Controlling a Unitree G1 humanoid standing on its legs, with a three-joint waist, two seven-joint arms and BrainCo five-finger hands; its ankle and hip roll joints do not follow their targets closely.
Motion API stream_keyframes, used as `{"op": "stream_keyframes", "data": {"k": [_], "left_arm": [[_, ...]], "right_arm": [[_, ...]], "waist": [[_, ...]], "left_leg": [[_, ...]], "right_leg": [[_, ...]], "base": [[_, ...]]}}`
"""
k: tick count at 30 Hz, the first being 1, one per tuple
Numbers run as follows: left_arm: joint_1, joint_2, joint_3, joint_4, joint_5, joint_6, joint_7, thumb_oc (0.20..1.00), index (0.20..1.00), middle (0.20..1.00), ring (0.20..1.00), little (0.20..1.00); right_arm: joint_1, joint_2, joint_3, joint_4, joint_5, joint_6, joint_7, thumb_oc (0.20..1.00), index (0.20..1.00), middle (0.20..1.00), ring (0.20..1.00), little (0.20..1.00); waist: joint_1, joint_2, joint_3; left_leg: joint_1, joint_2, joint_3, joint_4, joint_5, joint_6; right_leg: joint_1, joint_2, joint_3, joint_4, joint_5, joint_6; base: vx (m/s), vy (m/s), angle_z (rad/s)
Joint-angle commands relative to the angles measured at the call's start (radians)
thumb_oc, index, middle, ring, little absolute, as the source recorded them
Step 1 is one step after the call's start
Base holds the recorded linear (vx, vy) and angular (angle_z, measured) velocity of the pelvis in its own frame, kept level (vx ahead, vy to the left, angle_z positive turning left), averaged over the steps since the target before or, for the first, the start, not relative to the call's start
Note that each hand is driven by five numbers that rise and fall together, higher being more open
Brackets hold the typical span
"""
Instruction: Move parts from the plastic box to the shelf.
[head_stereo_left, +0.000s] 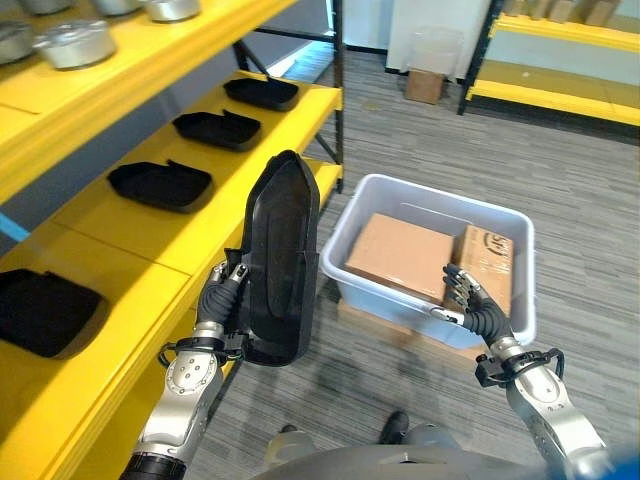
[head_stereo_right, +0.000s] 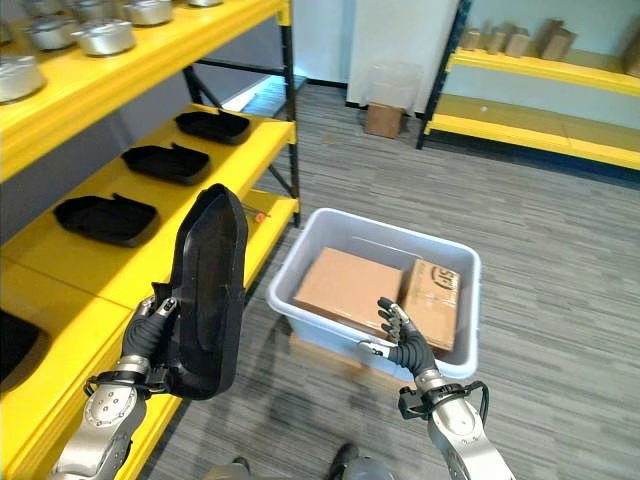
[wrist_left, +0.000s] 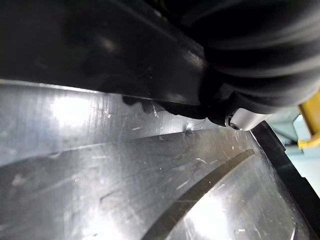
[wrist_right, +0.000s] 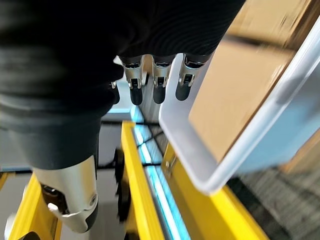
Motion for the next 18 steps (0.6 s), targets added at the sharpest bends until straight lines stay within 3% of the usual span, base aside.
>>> {"op": "stream_keyframes", "data": {"k": [1,8,10,11,12,15,17,18], "left_arm": [[0.017,0.052,0.127,-0.117,0.039,-0.066,0.007,0.2,0.2,0.2,0.2,0.2],[0.009,0.064,0.146,-0.132,0.066,-0.073,0.008,0.2,0.2,0.2,0.2,0.2],[-0.003,0.074,0.137,-0.131,0.062,-0.073,0.005,0.2,0.2,0.2,0.2,0.2],[-0.016,0.088,0.131,-0.128,0.072,-0.073,0.007,0.2,0.2,0.2,0.2,0.2],[-0.017,0.089,0.132,-0.128,0.072,-0.073,0.007,0.2,0.2,0.2,0.2,0.2],[-0.046,0.106,0.105,-0.111,0.067,-0.078,0.01,0.2,0.2,0.2,0.2,0.2],[-0.046,0.107,0.092,-0.115,0.066,-0.076,0.0,0.2,0.2,0.2,0.2,0.2],[-0.042,0.109,0.097,-0.127,0.065,-0.073,-0.003,0.2,0.2,0.2,0.2,0.2]], "right_arm": [[-0.062,0.012,0.02,-0.017,0.015,-0.028,0.019,1.0,1.0,1.0,1.0,1.0],[-0.1,0.046,0.051,0.004,0.001,-0.019,0.022,1.0,1.0,1.0,1.0,1.0],[-0.107,0.066,0.062,0.02,-0.001,-0.013,0.016,1.0,1.0,1.0,1.0,1.0],[-0.116,0.086,0.07,0.031,0.01,-0.012,0.011,1.0,1.0,1.0,1.0,1.0],[-0.116,0.087,0.07,0.031,0.01,-0.012,0.011,1.0,1.0,1.0,1.0,1.0],[-0.119,0.085,0.087,0.017,0.027,-0.008,0.025,1.0,1.0,1.0,1.0,1.0],[-0.107,0.07,0.094,0.007,0.033,0.001,0.05,1.0,1.0,1.0,1.0,1.0],[-0.109,0.061,0.101,0.012,0.033,0.003,0.062,1.0,1.0,1.0,1.0,1.0]], "waist": [[0.028,-0.022,-0.033],[0.07,-0.046,-0.015],[0.066,-0.044,-0.012],[0.056,-0.047,-0.008],[0.058,-0.048,-0.01],[0.02,-0.036,-0.006],[-0.002,-0.027,0.009],[0.002,-0.026,0.013]], "left_leg": [[0.01,-0.032,-0.007,-0.041,-0.013,0.02],[-0.048,-0.133,-0.058,0.022,-0.072,0.069],[-0.053,-0.159,-0.072,0.03,-0.077,0.084],[-0.064,-0.182,-0.078,0.022,-0.056,0.103],[-0.066,-0.183,-0.076,0.021,-0.055,0.103],[-0.067,-0.202,-0.117,0.005,-0.033,0.125],[-0.057,-0.21,-0.141,-0.002,-0.017,0.139],[-0.061,-0.213,-0.14,-0.01,-0.003,0.145]], "right_leg": [[0.063,-0.062,0.112,-0.12,0.064,0.121],[0.072,-0.156,0.095,-0.151,0.168,0.183],[0.066,-0.173,0.116,-0.139,0.185,0.194],[0.04,-0.178,0.169,-0.122,0.199,0.182],[0.036,-0.179,0.171,-0.12,0.199,0.182],[-0.038,-0.063,0.461,-0.059,0.124,0.152],[-0.073,0.047,0.533,0.042,0.037,0.115],[-0.086,0.084,0.499,0.101,0.0,0.095]], "base": [[-0.03,0.245,0.28],[-0.03,0.248,0.37],[-0.03,0.334,0.52],[-0.06,0.285,0.43],[-0.05,0.257,0.27],[0.02,0.201,0.44],[0.0,0.212,0.56],[-0.05,0.218,0.31]]}}
